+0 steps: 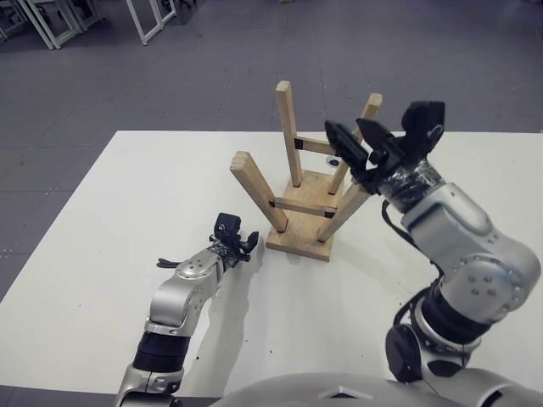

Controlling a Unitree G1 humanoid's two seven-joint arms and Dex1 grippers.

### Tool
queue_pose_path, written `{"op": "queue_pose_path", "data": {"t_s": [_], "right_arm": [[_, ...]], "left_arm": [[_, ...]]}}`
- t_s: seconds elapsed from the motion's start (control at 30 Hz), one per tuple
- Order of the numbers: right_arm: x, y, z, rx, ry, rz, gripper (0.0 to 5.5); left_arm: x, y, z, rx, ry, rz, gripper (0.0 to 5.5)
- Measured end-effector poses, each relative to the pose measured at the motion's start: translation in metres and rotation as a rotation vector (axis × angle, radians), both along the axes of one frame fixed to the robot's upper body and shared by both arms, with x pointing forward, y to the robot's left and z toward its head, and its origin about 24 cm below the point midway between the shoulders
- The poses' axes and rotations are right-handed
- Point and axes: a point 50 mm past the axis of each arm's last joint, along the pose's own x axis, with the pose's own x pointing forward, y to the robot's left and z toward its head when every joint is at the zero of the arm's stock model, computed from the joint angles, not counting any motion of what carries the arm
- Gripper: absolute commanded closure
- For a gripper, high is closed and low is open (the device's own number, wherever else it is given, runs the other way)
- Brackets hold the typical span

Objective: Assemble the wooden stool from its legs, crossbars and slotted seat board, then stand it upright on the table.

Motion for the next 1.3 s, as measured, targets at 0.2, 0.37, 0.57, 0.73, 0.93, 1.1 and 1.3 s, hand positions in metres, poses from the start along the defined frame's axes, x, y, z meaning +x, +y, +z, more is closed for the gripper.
{"op": "queue_pose_path", "data": {"t_s": [0.2, 0.37, 0.57, 0.73, 0.93, 1.1, 1.3], "right_arm": [[0.015, 0.004, 0.021, 0.162, 0.007, -0.008, 2.03], [0.027, -0.040, 0.060, 0.033, -0.161, -0.126, 2.03], [0.016, -0.070, -0.057, -0.619, 0.162, -0.048, 2.03], [0.012, -0.005, -0.040, -0.454, 0.036, 0.189, 2.03], [0.012, 0.028, -0.001, -0.235, -0.069, 0.324, 2.03], [0.002, -0.009, -0.029, -0.267, 0.097, 0.383, 2.07], [0.014, -0.094, -0.050, -0.499, 0.263, 0.394, 2.07]], "left_arm": [[0.002, -0.003, 0.000, -0.001, -0.008, 0.002, 2.81], [-0.007, -0.001, -0.008, -0.012, 0.022, 0.022, 2.81], [-0.013, -0.001, 0.012, -0.106, -0.057, 0.001, 2.81], [-0.021, 0.014, 0.013, -0.105, -0.054, 0.053, 2.81], [-0.020, 0.028, 0.014, -0.090, -0.056, 0.059, 2.81], [-0.023, 0.047, 0.051, -0.184, -0.118, -0.240, 2.60], [-0.018, 0.042, 0.127, -0.216, -0.211, -0.634, 2.45]]}}
